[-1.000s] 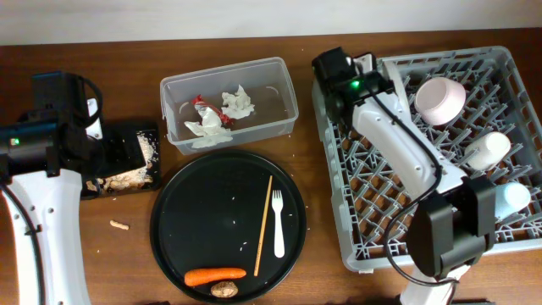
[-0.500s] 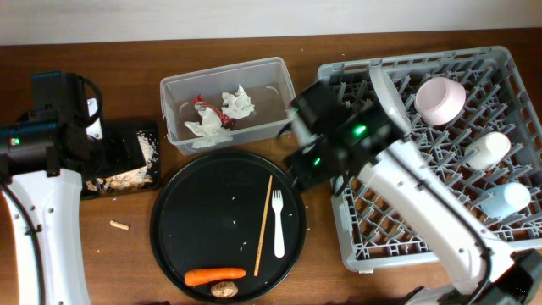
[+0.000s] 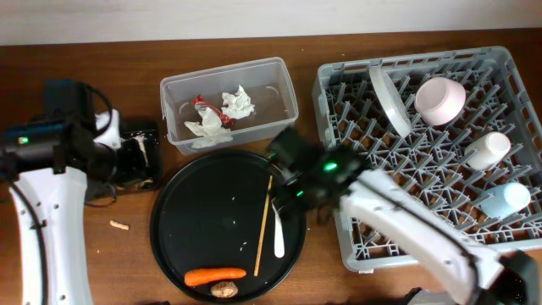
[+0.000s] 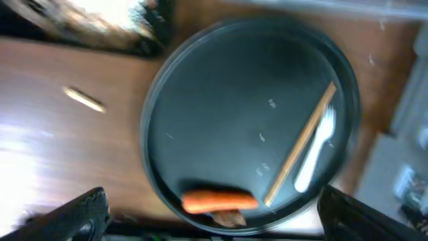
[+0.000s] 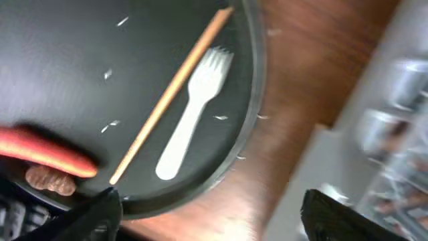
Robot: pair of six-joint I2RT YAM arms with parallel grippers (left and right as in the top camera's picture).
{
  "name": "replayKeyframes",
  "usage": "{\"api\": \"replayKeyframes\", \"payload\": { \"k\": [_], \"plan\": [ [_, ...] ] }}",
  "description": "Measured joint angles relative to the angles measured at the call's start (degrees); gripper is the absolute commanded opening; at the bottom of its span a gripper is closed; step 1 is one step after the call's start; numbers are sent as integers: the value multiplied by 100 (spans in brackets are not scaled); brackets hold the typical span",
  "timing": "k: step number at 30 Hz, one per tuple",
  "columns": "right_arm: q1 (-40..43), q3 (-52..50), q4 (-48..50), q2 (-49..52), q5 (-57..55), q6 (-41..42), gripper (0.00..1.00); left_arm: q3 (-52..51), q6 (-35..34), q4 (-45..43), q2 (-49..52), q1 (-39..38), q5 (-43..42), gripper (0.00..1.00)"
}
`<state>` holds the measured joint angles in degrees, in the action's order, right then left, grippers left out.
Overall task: Sort waste into correct bins and load items into the dishwasher rack
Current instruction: 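Open the right gripper and withdraw it over the rack, then grasp the orange carrot on the round tray with the left gripper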
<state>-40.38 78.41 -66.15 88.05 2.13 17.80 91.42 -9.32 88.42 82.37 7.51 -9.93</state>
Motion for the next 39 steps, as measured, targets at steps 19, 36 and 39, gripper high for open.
{"api": "replayKeyframes", "payload": {
  "k": [19,36,39],
  "plan": [
    [2503,-11,-767,-684,-122,-479,91,-4743,-4260,-2474,-11,-3650,-1193,100],
    [2503,-11,-907,-684,-125,-496,91,-5812,-5530,-4544,-149,-2684,-1287,74],
    [2503,-13,-909,-684,-125,-496,91,-5786,-5484,-4752,-181,-2551,-1110,46]
  ]
}}
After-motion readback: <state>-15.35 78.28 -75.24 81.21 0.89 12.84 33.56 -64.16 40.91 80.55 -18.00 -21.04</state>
